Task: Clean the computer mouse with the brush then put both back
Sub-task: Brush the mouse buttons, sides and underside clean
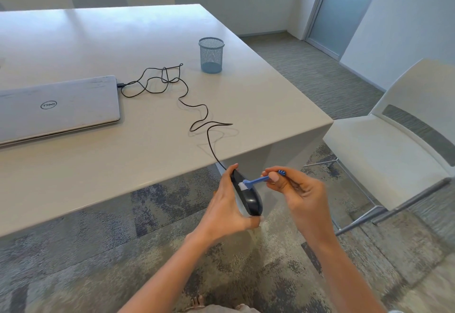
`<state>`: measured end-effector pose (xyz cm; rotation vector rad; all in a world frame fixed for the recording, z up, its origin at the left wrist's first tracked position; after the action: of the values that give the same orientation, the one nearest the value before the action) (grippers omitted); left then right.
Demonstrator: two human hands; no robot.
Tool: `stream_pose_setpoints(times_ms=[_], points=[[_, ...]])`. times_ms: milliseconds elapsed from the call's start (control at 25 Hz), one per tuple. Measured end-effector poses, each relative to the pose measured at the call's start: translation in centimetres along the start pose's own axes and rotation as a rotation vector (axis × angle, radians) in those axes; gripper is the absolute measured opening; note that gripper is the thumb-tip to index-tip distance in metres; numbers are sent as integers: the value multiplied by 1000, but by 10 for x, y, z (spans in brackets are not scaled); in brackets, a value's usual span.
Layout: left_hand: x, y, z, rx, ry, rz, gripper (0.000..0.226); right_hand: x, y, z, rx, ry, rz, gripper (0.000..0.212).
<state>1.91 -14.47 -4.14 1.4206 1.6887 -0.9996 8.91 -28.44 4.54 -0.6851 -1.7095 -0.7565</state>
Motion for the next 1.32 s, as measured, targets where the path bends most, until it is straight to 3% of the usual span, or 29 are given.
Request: stream_pose_setpoints(times_ms=[80,200,320,520,720,1320], points=[[1,0,1,-1,-15,4,117,-5,-1,-15,-93,63,33,11],[5,0,0,-14,-78,4,114,-5,-5,-35,-194,-139,17,10],[5,2,-1,-22,-137,10,112,-37,1,-36,-105,-304,137,14],[3,6,4,-5,-204,29,113,-91,1,-1,57,17,403,23],[9,8,11,24,-215,7,110,-91,0,22,108,244,483,26],[24,12,14,142,-250,-165,132,-90,-2,22,70,140,487,20]])
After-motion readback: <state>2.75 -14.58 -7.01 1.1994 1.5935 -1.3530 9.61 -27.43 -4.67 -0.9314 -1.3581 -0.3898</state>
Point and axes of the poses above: each hand's wrist, its own y-axis towards the middle knuckle, its own z-axis out of the palm, x = y × z, the point moved 9 cm from there along y, towards the middle knuckle, and after that the axes turned 13 degrees about x, right-handed, at the moved point
